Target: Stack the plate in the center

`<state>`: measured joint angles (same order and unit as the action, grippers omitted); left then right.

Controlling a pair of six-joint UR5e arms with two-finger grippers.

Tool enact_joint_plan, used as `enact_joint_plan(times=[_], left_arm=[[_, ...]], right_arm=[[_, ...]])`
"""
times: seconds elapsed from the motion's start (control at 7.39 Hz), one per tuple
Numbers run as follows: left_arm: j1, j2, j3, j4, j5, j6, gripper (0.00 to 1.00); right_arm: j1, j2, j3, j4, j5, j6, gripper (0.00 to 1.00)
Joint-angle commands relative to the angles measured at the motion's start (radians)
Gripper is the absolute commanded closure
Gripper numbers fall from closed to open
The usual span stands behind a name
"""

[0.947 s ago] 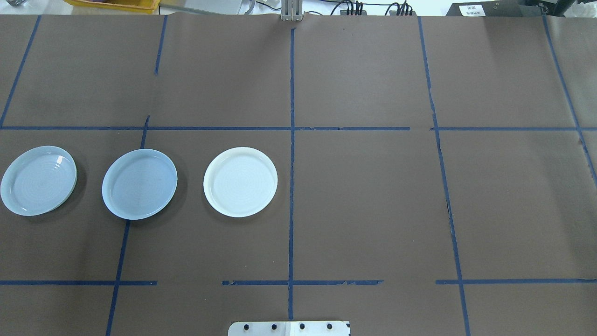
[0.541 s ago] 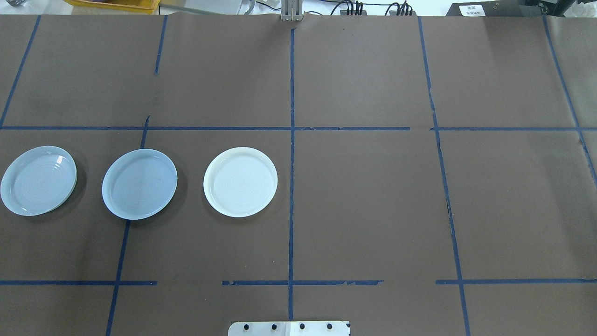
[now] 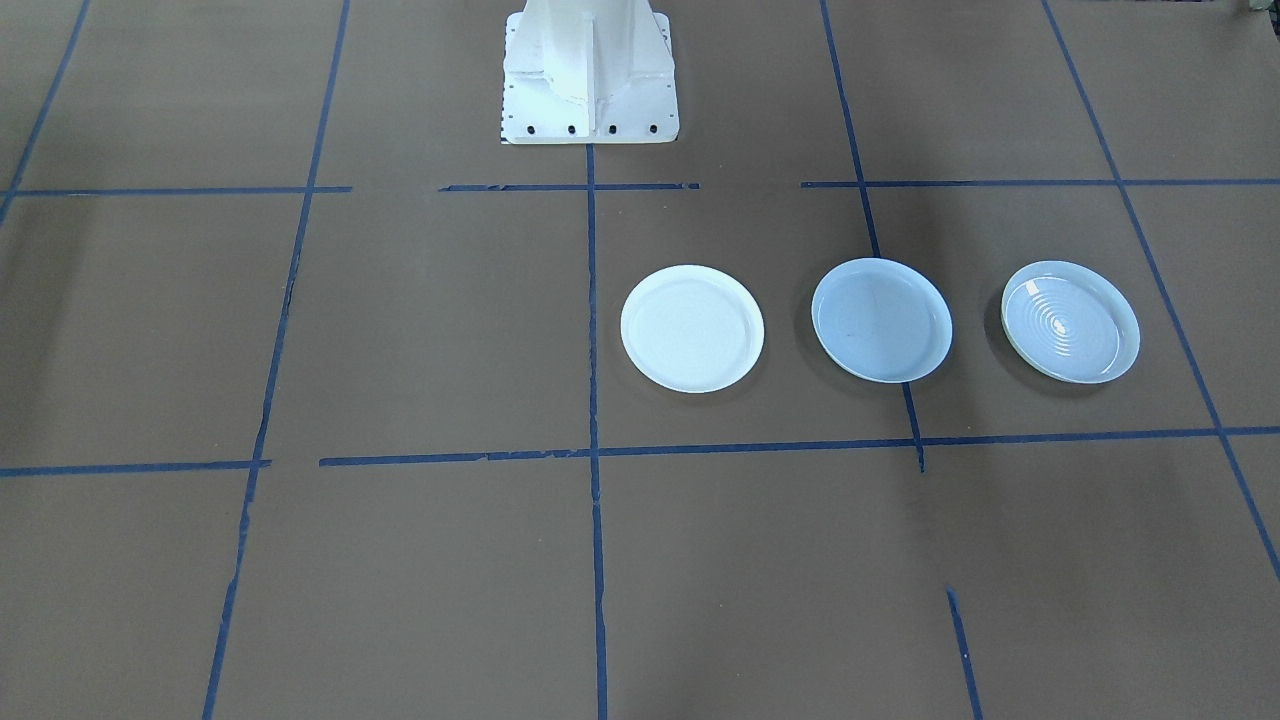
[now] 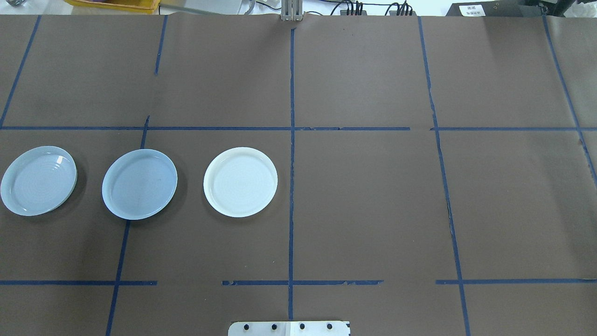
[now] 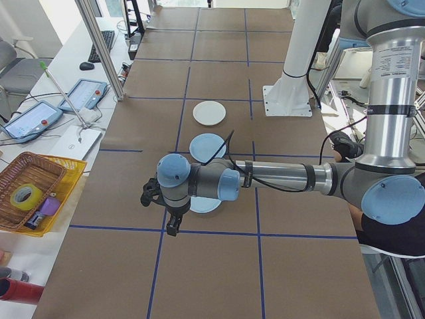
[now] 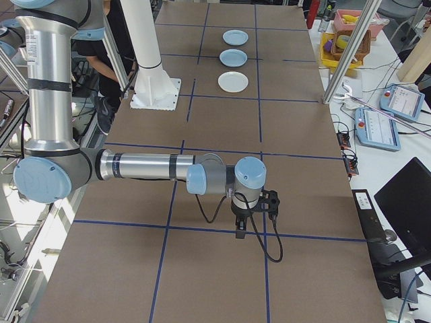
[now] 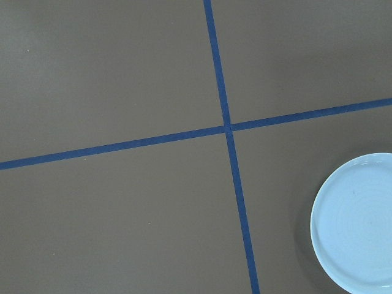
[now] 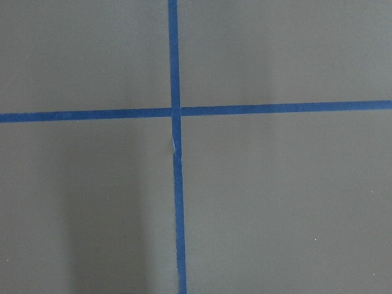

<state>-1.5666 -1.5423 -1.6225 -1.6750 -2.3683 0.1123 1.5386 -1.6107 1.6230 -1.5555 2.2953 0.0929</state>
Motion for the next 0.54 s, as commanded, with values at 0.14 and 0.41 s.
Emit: enact_joint_plan(times=[0.14, 0.41], left_arm=[[0.118, 0.152, 0.004, -0.398, 0.001, -0.349, 0.00], [0.235, 0.157, 0.056, -0.519, 0.006, -0.523, 0.00]], right_arm=[[0.000, 0.000, 0.000, 0.000, 0.000, 0.001, 0.00], [0.000, 0.000, 0.000, 0.000, 0.001, -0.001, 0.00]])
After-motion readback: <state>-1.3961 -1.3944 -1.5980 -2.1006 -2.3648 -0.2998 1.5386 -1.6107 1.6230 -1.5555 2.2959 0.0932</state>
